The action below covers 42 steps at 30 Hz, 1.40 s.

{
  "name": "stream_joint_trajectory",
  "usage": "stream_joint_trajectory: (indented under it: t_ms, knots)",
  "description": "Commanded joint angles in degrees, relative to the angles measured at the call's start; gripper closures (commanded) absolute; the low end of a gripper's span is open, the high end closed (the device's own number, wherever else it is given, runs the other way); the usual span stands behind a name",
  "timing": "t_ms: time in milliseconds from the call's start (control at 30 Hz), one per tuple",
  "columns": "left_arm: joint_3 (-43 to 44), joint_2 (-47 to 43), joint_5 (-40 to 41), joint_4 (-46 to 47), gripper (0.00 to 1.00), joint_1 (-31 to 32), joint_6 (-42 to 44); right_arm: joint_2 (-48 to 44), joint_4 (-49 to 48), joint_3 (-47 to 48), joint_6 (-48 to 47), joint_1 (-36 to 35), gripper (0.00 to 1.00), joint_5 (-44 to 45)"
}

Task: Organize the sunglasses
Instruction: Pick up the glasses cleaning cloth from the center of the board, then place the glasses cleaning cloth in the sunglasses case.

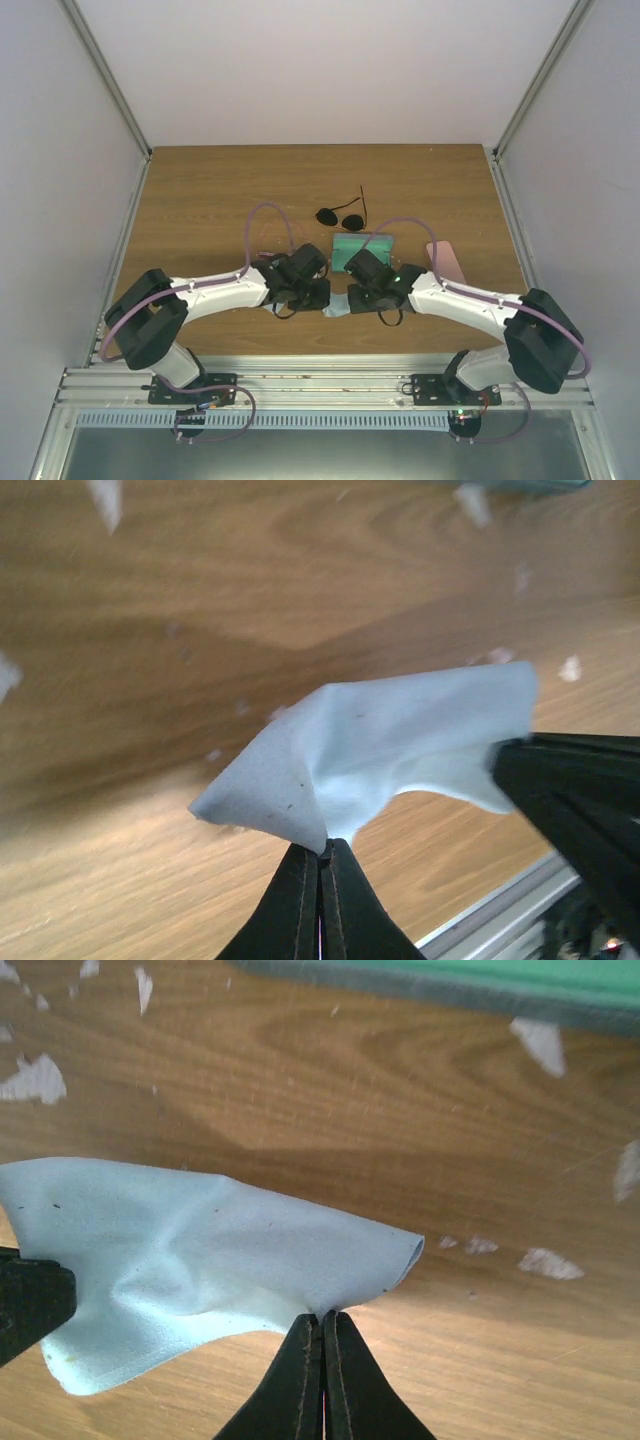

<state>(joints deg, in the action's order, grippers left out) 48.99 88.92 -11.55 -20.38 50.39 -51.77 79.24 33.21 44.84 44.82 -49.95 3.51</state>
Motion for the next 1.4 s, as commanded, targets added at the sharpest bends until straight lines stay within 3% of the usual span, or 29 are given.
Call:
stream_joint_trajectory:
  t_ms: [0, 400, 633, 1367]
  knots:
    - [5.7, 2.2, 1.1, 0.6, 1.0, -1.3, 3.7, -2.1, 2.1, 2.8, -3.5, 3.1, 0.99, 2.8]
    - [21.8, 14.2, 0.2, 0.0, 1.0, -7.0, 10.9, 1.2, -0.7, 7.1, -13.9, 16.8, 1.0, 3.5]
    - [26.4, 19.7, -1.9, 1.6, 1.0, -9.9, 12.7, 4.8, -2.7, 7.5, -18.3, 22.0, 0.99, -1.7]
    - [30.6, 27.5, -5.4, -0.7, 1.0, -11.5, 12.8, 14.6, -5.2, 9.0, -21.4, 25.4, 1.0, -2.6]
